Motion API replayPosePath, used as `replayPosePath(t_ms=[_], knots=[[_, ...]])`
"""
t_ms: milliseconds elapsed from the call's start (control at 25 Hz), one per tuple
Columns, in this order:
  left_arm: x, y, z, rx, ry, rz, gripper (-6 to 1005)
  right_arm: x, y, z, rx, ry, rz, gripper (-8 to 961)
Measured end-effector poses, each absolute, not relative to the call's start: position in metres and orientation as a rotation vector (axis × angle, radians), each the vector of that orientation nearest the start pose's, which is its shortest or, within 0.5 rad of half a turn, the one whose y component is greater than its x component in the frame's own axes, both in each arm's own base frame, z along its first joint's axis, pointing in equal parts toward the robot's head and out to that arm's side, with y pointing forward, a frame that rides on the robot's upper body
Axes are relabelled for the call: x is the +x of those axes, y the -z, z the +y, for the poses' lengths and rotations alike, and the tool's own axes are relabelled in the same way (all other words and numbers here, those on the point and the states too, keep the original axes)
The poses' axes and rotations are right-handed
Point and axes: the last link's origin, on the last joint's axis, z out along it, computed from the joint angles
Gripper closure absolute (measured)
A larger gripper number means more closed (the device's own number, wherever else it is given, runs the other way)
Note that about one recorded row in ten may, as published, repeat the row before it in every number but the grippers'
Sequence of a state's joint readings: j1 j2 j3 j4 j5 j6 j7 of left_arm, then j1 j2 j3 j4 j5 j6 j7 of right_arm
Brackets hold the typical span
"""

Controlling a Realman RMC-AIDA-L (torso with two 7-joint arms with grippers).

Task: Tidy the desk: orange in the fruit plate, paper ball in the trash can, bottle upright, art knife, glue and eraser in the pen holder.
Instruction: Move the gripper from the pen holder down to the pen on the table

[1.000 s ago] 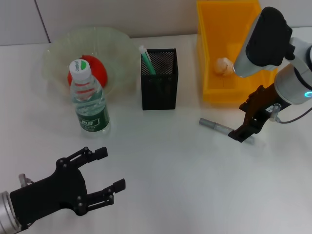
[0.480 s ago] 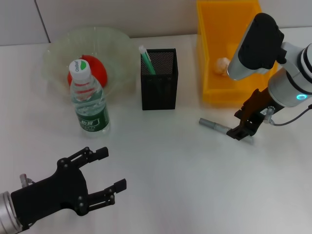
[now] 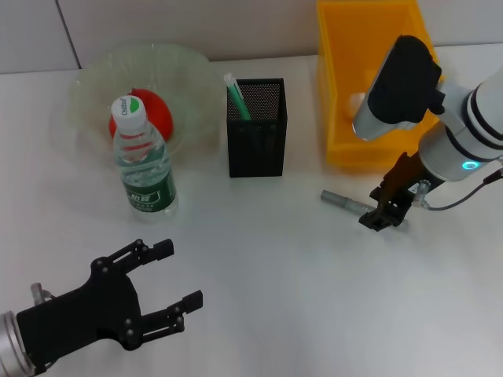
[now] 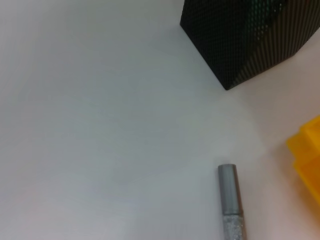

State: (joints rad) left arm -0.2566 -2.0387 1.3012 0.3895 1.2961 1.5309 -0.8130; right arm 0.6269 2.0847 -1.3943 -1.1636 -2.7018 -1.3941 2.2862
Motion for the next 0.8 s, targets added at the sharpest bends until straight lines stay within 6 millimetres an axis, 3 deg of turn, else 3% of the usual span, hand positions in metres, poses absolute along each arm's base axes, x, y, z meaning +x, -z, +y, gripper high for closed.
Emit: replayPosePath(t_ms=[520,640,800], knots=[[-0.2973,0.0501,0.2337,-2.639,0.937,-0.390,155,0.2207,0.0189,0.3716,-2.617,0.678,0.626,515],[-0.2970,0.0504,0.2337,-2.640,0.938,-0.390,155,0.2212,0.0190,0.3717,-2.616,0.680,0.628,627],[-0.2966,0.0508,0.2337,-2.641,0.939,-0.389,155,0.2213,0.0188,0.3721,-2.614,0.680,0.627,627]])
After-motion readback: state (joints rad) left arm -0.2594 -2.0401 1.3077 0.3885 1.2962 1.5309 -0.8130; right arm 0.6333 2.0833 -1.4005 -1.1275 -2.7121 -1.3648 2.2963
